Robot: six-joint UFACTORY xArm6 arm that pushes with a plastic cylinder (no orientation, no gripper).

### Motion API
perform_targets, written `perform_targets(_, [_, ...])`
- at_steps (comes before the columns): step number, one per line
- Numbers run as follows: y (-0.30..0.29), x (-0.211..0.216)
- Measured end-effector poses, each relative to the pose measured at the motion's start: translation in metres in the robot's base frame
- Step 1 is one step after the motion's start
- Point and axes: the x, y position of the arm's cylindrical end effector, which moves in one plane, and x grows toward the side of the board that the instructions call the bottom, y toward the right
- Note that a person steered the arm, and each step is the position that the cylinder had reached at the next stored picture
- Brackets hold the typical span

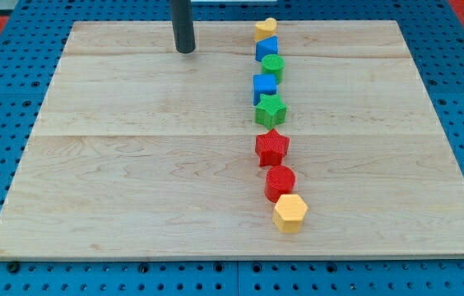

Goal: Slightly touch the yellow heart

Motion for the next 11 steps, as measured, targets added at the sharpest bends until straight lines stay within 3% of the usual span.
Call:
perform_targets(2, [0.004, 0.011])
perform_targets(4, [-0.003, 0.14])
perform_targets(6, [-0.005, -0.001])
perform_targets(8, [0.097, -0.064])
perform_targets(9, [0.139, -0.065])
perform_targets(10, [0.194, -0.027])
perform_targets(11, [0.203, 0.039])
